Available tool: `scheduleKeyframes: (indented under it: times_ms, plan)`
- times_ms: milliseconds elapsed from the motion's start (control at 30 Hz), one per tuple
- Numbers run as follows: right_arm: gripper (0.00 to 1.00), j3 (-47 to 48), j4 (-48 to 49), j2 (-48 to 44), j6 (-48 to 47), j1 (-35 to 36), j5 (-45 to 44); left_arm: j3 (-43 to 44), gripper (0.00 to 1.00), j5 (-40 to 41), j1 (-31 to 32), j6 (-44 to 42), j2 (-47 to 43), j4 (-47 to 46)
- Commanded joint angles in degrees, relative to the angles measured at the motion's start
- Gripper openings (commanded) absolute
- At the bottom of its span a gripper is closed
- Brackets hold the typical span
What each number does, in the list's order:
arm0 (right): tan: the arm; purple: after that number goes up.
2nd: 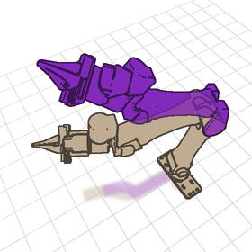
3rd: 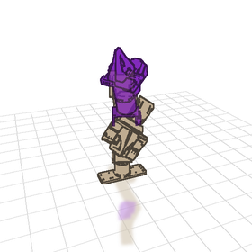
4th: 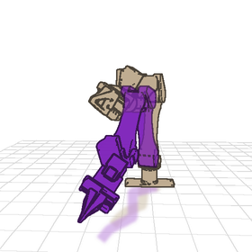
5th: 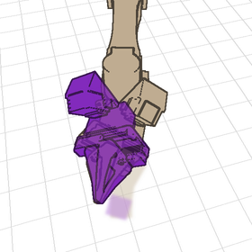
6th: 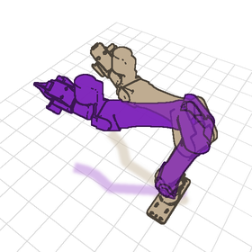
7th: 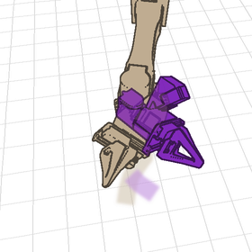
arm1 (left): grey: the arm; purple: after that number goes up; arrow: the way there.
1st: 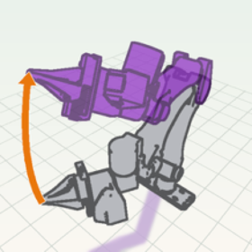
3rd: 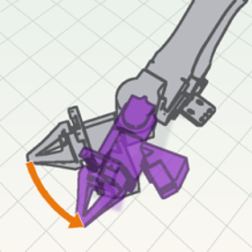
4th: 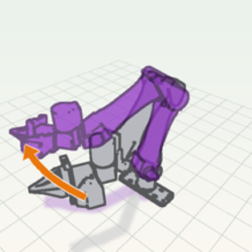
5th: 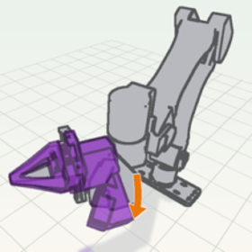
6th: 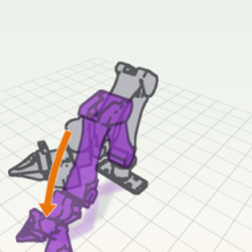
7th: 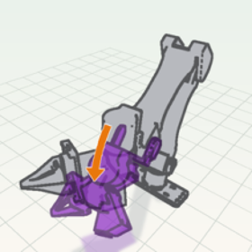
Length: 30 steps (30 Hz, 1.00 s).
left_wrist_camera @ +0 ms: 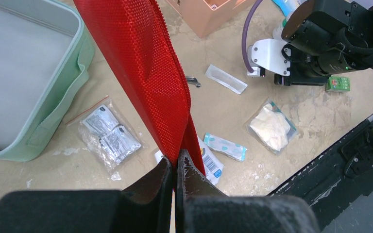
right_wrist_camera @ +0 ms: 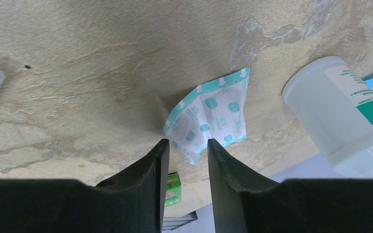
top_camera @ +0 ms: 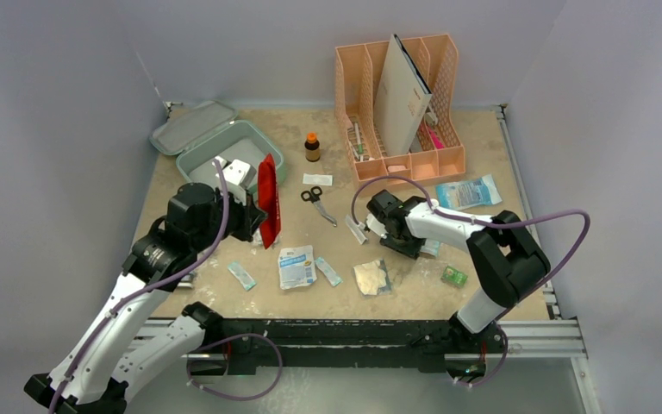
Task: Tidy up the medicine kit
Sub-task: Pick up the medical item at the center of the board.
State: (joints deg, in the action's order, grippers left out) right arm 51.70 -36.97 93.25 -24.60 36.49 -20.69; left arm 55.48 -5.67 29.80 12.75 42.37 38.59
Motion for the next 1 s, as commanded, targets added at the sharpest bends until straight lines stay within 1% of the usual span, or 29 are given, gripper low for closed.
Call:
scheduleKeyframes:
  times_ms: [0, 100, 367, 400, 467, 533, 600, 633, 733, 833, 900, 967]
  plan:
    - [0.37, -0.4, -0.1, -0.3, -1.7, 0.3, -1.3, -0.3, 0.00, 0.3, 0.1, -0.1, 0.0, -2.1]
    - [0.36, -0.5, -0.1, 0.0, -1.7, 0.3, 0.0, -0.3, 0.00, 0.2, 0.1, -0.1, -0.1, -2.1]
    - [0.30, -0.3, 0.3, 1.1, -1.6, 0.6, -0.9, -0.4, 0.00, 0.2, 0.1, -0.1, -0.1, -2.1]
    - [0.27, -0.4, 0.3, 1.1, -1.6, 0.6, -1.1, -0.4, 0.00, 0.1, 0.1, -0.1, 0.0, -2.1]
    - [0.15, -0.2, 0.3, 0.9, -1.4, 0.6, -1.4, -0.4, 0.00, 0.2, 0.0, -0.1, -0.1, -2.1]
    - [0.06, 0.3, -0.1, 0.4, -0.8, 0.6, -0.9, -0.4, 0.00, 0.2, 0.0, -0.2, 0.0, -2.1]
    - [0.00, 1.6, -1.1, -0.7, 0.0, 0.7, 0.1, -0.5, 0.00, 0.2, 0.1, -0.2, 0.0, -2.1]
    - [0.00, 2.3, -1.8, -1.6, 0.6, 0.8, 0.8, -0.4, 0.00, 0.0, 0.1, -0.3, 0.1, -2.1]
    - [0.00, 4.1, -2.5, -5.9, 2.6, 0.9, 4.3, -0.4, 0.00, -0.2, 0.0, -0.4, 0.7, -2.2]
    - [0.00, 6.7, -3.0, -11.1, 6.9, 1.0, 10.5, -0.5, 0.00, -0.8, 0.1, -0.4, 1.7, -2.1]
    - [0.00, 8.6, -2.9, -15.0, 10.7, 1.0, 17.1, -0.5, 0.00, -1.1, 0.0, -0.4, 2.2, -2.1]
    - [0.00, 9.5, -0.2, -18.4, 15.7, 1.1, 22.7, -0.4, 0.00, -1.5, 0.1, -0.2, 2.7, -2.2]
